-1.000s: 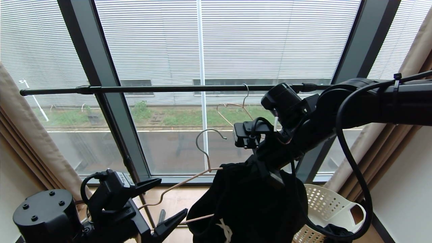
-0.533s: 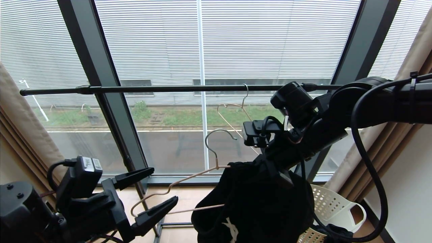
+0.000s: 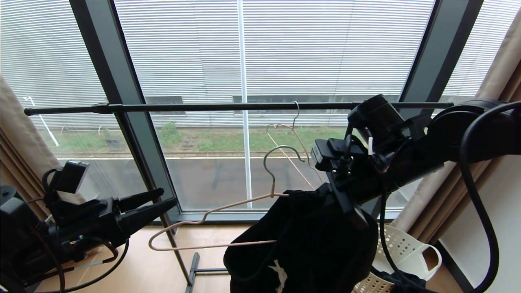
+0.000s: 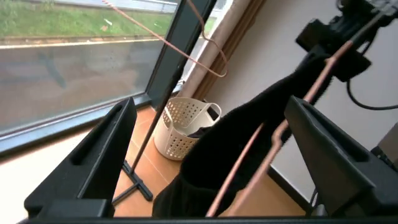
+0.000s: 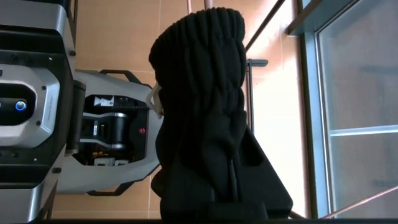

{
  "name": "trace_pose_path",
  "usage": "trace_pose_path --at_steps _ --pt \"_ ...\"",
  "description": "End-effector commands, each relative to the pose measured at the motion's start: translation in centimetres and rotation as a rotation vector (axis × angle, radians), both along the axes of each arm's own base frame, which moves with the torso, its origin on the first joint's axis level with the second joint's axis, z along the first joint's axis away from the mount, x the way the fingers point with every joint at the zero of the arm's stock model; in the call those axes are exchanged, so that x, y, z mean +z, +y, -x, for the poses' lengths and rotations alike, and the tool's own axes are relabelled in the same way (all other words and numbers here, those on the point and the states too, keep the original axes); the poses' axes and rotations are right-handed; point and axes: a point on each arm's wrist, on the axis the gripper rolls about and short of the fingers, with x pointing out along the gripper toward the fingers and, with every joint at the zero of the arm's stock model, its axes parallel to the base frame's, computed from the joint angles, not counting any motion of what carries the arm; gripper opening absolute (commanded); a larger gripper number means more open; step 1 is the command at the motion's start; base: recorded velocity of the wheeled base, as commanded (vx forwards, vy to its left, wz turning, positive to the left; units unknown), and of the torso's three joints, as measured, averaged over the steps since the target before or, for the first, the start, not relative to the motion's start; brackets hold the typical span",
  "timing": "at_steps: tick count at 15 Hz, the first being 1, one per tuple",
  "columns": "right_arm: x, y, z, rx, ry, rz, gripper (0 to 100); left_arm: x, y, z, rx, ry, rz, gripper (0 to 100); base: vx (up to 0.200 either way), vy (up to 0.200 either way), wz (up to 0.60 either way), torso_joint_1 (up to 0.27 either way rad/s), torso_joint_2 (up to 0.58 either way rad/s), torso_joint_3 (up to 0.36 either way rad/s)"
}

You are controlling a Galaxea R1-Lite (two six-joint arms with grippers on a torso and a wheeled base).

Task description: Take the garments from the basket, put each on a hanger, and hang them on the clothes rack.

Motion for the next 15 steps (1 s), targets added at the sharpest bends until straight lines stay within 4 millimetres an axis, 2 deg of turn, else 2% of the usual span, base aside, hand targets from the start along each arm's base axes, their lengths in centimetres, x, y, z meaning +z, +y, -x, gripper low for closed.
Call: trace_pose_path --at_steps 1,3,5,8,9,13,15 --pt "0.9 -0.7 1.0 0.007 -0.011 -0.027 0 -4.8 1.8 -4.0 0.045 0.187 0.023 100 0.0 0.0 0.0 0.0 0.0 0.0" --pt "1.5 -1.2 1.0 0.008 -0.019 -0.055 0 -5.3 1.7 -4.2 0.039 0.206 0.024 100 0.0 0.0 0.0 0.0 0.0 0.0" --pt "2.2 -1.5 1.1 0.022 -0.031 -0.105 0 -5.3 0.7 -3.8 0.005 0.212 0.02 100 0.0 0.0 0.0 0.0 0.0 0.0" --pt "2.3 -1.3 1.0 0.05 -0.033 -0.157 0 -5.5 -1.0 -3.0 -0.059 0.234 0.011 100 0.0 0.0 0.0 0.0 0.0 0.0" --pt "2.3 -1.3 1.0 0.05 -0.033 -0.157 0 -5.5 -1.0 -3.0 -0.059 0.234 0.011 100 0.0 0.0 0.0 0.0 0.0 0.0" --pt "2.5 -1.2 0.9 0.072 -0.026 -0.203 0 -5.3 -3.3 -1.2 -0.158 0.249 -0.005 100 0.0 0.0 0.0 0.0 0.0 0.0" --pt "2.5 -1.2 0.9 0.074 -0.018 -0.21 0 -5.4 -3.7 -1.0 -0.175 0.245 -0.019 100 0.0 0.0 0.0 0.0 0.0 0.0"
